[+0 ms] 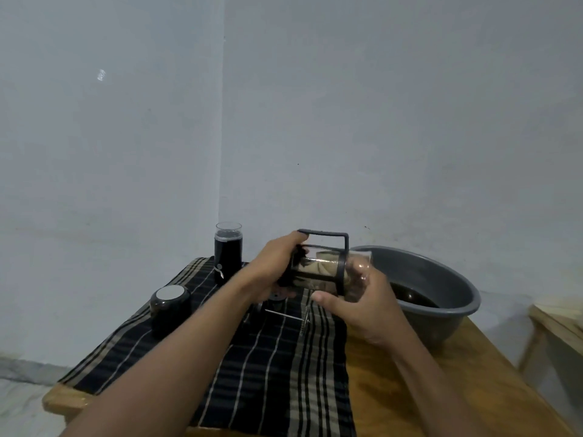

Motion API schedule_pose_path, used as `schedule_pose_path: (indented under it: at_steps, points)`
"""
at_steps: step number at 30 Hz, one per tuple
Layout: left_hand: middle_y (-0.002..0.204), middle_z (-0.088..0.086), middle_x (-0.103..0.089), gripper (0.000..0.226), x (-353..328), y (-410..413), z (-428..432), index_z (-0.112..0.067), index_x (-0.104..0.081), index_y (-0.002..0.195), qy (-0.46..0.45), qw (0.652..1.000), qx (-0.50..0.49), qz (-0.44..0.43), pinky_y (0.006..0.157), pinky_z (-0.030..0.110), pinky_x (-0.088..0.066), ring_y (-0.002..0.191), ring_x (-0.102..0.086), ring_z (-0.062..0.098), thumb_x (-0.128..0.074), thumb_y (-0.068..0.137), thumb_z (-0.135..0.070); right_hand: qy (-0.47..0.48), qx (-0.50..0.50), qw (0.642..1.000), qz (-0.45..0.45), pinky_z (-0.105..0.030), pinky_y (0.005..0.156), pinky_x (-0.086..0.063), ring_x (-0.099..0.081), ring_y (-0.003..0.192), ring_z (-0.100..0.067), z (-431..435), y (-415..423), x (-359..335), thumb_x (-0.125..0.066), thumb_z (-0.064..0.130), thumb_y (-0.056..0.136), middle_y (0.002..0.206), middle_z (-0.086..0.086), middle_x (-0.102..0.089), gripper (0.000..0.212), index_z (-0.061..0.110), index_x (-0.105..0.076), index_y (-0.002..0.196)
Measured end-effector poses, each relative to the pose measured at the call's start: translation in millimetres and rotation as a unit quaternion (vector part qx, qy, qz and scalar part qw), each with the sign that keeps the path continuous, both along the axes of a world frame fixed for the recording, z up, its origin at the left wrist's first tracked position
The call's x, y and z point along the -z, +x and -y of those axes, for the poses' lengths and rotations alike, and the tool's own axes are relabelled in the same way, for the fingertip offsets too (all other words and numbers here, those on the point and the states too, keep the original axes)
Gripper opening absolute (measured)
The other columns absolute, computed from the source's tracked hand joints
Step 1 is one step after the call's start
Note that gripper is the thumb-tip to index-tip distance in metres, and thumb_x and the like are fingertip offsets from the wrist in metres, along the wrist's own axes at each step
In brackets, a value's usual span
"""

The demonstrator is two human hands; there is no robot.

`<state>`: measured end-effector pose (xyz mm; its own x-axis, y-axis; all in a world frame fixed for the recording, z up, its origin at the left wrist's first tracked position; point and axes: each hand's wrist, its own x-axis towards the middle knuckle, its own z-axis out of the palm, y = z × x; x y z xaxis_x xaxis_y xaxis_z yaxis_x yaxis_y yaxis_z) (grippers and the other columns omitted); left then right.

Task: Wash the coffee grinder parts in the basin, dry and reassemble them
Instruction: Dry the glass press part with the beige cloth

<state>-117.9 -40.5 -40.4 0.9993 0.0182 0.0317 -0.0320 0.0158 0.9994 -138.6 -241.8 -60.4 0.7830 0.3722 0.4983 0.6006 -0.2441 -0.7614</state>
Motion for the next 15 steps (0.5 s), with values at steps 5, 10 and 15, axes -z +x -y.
schedule_pose_path:
  at_steps: [5,10,15]
  points:
    - [0.079,0.01,-0.069,0.018,32.2,8.3,9.5,-0.009,-0.067,0.089,0.025,0.957,-0.196,0.214,0.072,0.041,-0.054,0.075,-0.064,0.019,-0.061,0.099,-0.023,-0.103,0.084,0.991,-0.03,-0.036,0.076,-0.062,-0.071,0.083,-0.005,-6.6,2.8,-13.4,-0.09,0.066,0.049,0.091,0.008,-0.075,0.066,0.027,-0.071,0.099]
    - [0.075,0.006,-0.064,0.019,37.3,-3.0,7.1,-0.016,-0.061,0.088,0.096,0.917,-0.183,0.341,0.063,0.033,-0.048,0.067,-0.058,0.021,-0.059,0.092,-0.034,-0.141,0.072,0.985,-0.071,-0.027,0.067,-0.059,-0.071,0.073,-0.006,7.3,-0.8,-17.0,-0.094,0.039,0.061,0.08,0.006,-0.076,0.036,0.021,-0.074,0.085]
    - [0.073,0.019,-0.057,0.016,34.9,-2.7,-0.4,-0.01,-0.058,0.092,0.082,0.904,-0.224,0.354,0.057,0.031,-0.041,0.06,-0.046,0.022,-0.059,0.1,-0.025,0.121,-0.065,0.954,-0.267,-0.031,0.063,-0.05,-0.061,0.076,-0.021,31.5,0.3,-12.2,-0.084,0.03,0.07,0.088,-0.012,-0.07,0.026,0.012,-0.079,0.088]
